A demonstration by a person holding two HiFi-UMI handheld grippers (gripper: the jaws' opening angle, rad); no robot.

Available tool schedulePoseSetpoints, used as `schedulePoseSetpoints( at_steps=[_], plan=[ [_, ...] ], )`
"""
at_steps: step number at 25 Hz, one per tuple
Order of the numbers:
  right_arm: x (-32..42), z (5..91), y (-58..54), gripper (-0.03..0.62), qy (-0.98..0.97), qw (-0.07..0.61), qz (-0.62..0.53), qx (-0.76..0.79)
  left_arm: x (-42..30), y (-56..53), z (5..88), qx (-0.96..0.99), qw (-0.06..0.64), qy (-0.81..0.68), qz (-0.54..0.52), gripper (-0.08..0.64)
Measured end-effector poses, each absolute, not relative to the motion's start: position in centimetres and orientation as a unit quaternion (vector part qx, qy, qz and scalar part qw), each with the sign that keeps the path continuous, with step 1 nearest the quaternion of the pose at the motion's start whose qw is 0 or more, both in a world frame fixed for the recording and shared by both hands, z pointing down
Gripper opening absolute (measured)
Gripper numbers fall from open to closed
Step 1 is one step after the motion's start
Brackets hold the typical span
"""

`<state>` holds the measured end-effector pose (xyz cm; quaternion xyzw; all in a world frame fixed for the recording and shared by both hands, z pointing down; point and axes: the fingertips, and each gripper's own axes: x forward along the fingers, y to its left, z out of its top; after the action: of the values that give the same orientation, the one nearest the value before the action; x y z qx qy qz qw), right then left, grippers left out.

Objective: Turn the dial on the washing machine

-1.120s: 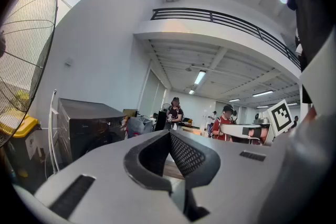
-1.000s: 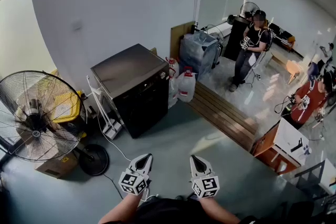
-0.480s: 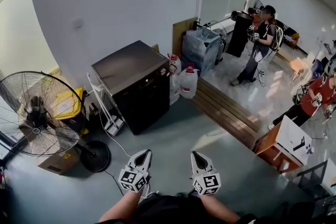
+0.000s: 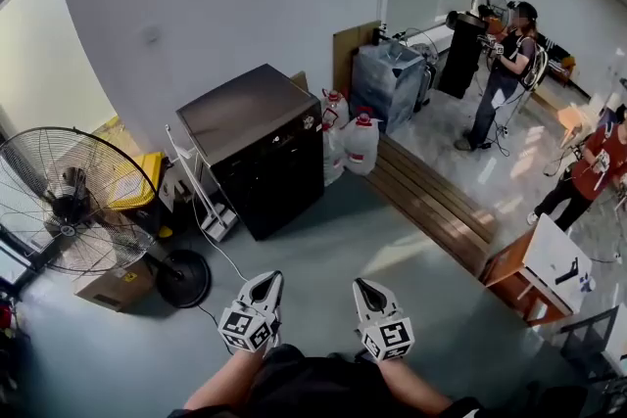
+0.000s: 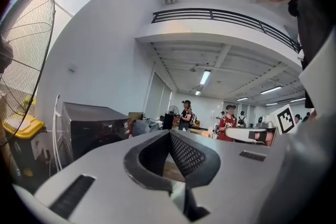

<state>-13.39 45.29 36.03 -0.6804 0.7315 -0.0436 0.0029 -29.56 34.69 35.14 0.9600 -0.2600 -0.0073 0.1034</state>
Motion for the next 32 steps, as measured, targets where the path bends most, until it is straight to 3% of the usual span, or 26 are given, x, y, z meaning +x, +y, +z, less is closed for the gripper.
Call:
schedulePoseSetpoints(
  at_steps=[11,32],
  plan=[
    [-10.1,38.6,40.6,0.025,0.746,-0.008,-0.064,-0.663,-27.6,29.6,36.2,0.951,0.103,-0.292,-0.002,0.015],
    [-0.6,38.1,15.6,0.026,0.757,-0.043,-0.048,-0.65,-16.4,5.3,37.2,0.95,0.121,-0.286,-0.022,0.015]
  ],
)
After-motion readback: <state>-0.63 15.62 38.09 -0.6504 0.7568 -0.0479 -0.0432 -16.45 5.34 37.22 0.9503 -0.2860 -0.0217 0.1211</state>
